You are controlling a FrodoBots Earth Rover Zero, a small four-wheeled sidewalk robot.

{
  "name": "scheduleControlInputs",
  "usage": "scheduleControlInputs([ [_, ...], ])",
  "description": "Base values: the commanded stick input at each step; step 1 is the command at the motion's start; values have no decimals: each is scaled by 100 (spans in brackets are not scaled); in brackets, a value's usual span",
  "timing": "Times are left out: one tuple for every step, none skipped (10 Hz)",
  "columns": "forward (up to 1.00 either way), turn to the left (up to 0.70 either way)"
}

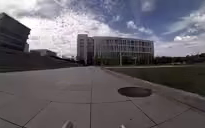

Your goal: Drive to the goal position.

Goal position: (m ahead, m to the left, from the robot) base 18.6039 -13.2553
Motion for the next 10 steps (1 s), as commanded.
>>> scheduleControlInputs([
  [5,0],
  [5,0],
  [5,0],
  [5,0],
  [5,0],
  [5,0],
  [5,0],
  [5,0],
  [5,0],
  [5,0],
])
